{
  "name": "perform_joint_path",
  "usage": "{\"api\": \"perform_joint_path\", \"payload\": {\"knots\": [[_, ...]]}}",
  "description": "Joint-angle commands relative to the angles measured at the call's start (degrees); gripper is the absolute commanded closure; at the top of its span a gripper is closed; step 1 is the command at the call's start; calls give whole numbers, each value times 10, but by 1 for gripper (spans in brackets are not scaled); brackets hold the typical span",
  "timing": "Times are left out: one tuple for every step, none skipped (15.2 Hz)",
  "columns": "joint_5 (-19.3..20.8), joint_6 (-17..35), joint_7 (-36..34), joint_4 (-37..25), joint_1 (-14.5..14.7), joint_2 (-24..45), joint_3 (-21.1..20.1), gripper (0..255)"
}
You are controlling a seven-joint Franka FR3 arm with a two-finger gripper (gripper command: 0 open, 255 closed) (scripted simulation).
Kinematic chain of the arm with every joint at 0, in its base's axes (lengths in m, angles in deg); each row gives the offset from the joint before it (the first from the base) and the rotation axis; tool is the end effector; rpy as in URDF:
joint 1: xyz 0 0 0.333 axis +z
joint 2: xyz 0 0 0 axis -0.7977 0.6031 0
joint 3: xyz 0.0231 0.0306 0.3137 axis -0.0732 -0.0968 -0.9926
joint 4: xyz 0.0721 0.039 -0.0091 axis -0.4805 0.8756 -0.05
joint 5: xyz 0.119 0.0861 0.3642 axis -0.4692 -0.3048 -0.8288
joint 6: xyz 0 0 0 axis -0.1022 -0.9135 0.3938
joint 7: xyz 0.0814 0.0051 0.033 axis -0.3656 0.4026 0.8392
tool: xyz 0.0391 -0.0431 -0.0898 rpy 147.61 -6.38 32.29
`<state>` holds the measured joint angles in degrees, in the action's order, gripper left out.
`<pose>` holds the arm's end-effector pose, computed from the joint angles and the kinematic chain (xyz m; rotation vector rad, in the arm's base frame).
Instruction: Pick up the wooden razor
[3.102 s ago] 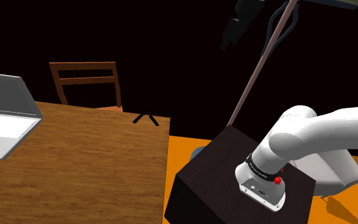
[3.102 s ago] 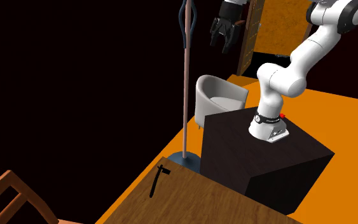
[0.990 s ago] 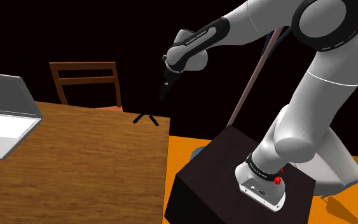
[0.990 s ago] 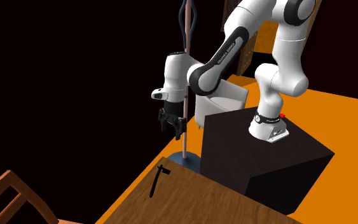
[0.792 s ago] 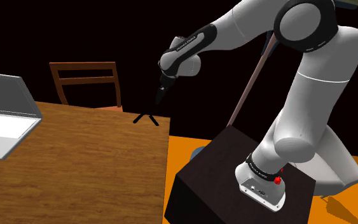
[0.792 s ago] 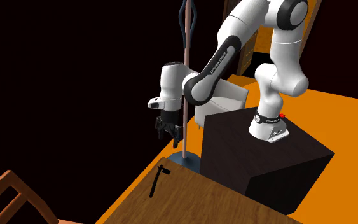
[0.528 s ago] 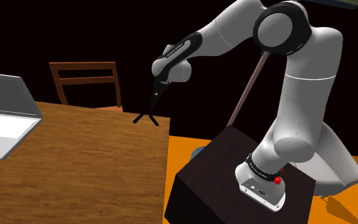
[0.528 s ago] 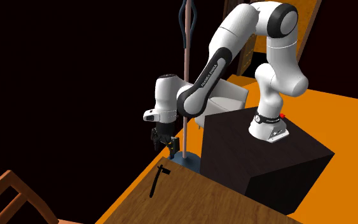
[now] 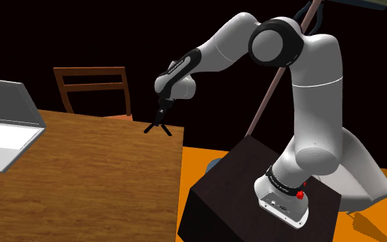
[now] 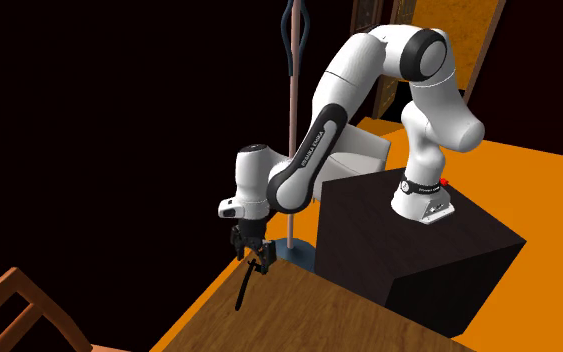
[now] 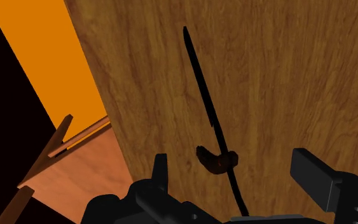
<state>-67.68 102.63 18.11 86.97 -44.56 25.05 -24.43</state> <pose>0.6088 0.0771 0.1829 -2.8040 -0.8582 -0.2647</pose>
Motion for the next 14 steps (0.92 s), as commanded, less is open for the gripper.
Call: {"api": "perform_joint_path", "payload": {"knots": [[-5,10,6,-5,-3,15,-4,0],[-7,15,9,-6,-4,22,-6,0],[-9,18,11,-8,-5,25,-8,0],[-9,18,11,-8,-5,25,-8,0],[-9,18,11,-8,-5,26,-8,255],[-8,18,11,-9,-5,27,-8,255],[-9,18,11,-8,-5,26,-8,255],[-9,18,11,-8,-5,27,-8,255],[-8,18,11,-9,-5,26,-8,255],[-8,18,11,-9,-5,26,-8,255],[-8,18,11,-9,-5,26,-8,255],[-8,18,11,-9,-5,26,-8,255],[-8,18,11,-9,-5,26,-8,255],[-9,18,11,-8,-5,25,-8,255]]}}
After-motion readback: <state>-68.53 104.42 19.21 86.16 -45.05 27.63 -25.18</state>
